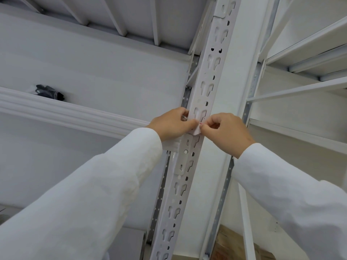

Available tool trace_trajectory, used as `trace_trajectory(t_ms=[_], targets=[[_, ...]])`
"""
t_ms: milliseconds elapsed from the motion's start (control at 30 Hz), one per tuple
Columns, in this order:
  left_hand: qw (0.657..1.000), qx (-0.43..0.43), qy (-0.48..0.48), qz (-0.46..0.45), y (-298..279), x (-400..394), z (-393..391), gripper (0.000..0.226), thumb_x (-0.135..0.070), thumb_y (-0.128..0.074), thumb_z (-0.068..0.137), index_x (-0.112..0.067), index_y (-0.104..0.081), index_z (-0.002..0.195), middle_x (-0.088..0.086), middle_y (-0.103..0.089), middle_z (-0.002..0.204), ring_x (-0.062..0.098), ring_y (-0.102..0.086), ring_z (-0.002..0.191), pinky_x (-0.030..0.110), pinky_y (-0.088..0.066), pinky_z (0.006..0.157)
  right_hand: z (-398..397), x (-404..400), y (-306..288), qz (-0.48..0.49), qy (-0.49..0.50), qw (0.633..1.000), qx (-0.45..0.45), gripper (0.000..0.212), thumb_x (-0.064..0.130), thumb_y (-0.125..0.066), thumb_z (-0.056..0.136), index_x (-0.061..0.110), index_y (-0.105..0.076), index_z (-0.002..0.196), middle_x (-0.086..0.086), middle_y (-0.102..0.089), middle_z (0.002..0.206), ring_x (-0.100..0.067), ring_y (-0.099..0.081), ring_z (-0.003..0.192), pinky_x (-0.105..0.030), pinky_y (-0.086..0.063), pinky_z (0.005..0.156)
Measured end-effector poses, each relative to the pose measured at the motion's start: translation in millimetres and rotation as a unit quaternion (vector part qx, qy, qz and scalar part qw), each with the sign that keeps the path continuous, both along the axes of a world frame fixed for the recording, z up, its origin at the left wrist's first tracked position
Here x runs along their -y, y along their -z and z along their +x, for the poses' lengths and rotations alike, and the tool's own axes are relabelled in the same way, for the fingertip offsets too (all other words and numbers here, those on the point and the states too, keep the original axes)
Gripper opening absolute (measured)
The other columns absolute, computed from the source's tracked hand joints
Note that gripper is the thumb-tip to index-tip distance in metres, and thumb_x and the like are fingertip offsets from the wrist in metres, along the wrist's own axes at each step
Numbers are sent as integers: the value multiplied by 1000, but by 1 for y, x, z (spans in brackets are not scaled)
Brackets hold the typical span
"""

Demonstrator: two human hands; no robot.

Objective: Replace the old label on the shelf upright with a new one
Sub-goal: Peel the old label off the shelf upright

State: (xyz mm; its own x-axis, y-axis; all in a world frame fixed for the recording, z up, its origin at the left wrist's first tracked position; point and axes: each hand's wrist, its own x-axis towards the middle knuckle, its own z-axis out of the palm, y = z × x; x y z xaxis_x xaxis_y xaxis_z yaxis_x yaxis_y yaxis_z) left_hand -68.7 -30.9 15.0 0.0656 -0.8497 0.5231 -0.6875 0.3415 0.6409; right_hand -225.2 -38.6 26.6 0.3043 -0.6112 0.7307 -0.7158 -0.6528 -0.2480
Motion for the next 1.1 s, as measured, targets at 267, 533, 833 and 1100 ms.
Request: trace_trajectory(t_ms=[267, 533, 833, 1100], targets=[[1000, 10, -7, 3, 0, 0, 0, 61, -58, -46, 68, -29, -54, 122, -7, -65, 117, 18, -61, 110, 42, -42, 104, 0, -1, 5, 13, -35, 999, 16, 21, 26, -58, 84, 13, -64, 68, 4, -56, 66, -13, -47, 60, -23, -38, 54], [1000, 9, -2, 3, 0, 1, 1, 63, -58, -46, 68, -26, -54, 122, -5, -65, 117, 19, -61, 110, 43, -42, 104, -2, 0, 9, -18, -45, 999, -3, 25, 29, -57, 86, 10, -64, 71, 5, -54, 71, -9, -47, 63, -22, -38, 59], [1000, 23, 5, 10, 1, 3, 3, 55, -54, -54, 68, -31, -53, 117, -9, -67, 112, 16, -63, 107, 43, -43, 102, -6, 0, 15, -20, -68, 997, 29, 19, 26, -61, 85, 18, -65, 68, -1, -63, 82, -13, -53, 71, -30, -45, 71], [999, 20, 29, 9, 2, 7, 7, 57, -51, -58, 61, -31, -54, 115, -9, -69, 111, 17, -64, 106, 43, -45, 102, -4, 4, 27, -18, -23, 999, 38, 29, 47, -61, 80, 23, -65, 64, 10, -58, 70, -6, -52, 65, -25, -42, 62]])
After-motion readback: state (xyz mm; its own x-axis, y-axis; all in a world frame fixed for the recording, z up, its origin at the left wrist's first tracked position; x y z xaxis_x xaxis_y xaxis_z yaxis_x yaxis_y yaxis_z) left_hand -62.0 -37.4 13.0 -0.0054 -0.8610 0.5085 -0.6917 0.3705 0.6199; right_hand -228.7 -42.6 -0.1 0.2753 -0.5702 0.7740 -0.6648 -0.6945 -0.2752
